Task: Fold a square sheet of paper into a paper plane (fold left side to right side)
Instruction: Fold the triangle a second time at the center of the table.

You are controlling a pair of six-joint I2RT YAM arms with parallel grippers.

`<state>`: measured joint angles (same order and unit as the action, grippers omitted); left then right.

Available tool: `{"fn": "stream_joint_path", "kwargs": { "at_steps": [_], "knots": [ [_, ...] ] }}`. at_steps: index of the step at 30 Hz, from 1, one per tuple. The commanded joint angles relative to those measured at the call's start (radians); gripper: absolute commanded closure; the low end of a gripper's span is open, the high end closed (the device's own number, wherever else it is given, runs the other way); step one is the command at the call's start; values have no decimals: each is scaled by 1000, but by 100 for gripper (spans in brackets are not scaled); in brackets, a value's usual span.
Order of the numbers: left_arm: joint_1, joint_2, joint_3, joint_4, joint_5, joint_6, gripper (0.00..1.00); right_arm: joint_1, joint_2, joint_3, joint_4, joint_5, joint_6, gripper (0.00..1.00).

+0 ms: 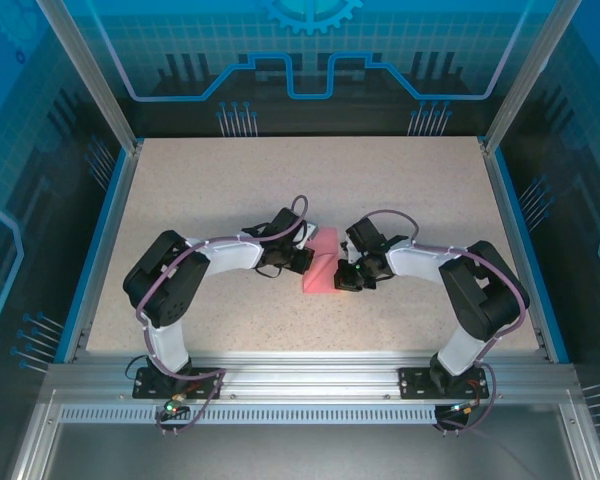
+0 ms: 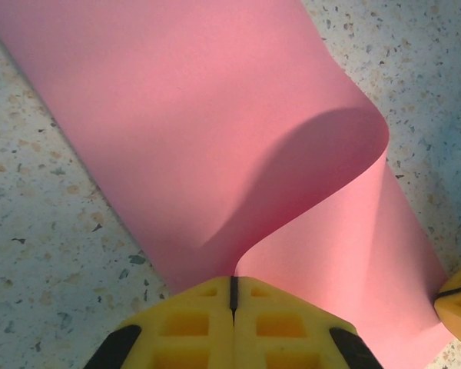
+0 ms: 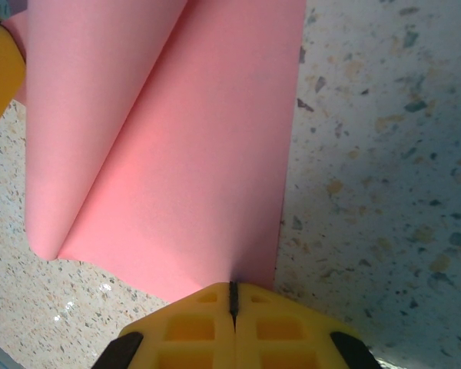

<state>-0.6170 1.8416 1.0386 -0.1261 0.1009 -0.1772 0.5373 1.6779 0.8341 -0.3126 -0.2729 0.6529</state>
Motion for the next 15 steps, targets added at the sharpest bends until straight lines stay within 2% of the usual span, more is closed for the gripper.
{"fn": "stream_joint_path", "kwargs": {
  "at_steps": [1, 15],
  "knots": [
    [11, 14, 16, -7, -20, 23, 100, 8, 33, -1, -77, 27, -16, 100],
    [11, 37, 19, -3, -13, 22, 100, 8, 37, -4, -75, 26, -16, 100]
  ]
}}
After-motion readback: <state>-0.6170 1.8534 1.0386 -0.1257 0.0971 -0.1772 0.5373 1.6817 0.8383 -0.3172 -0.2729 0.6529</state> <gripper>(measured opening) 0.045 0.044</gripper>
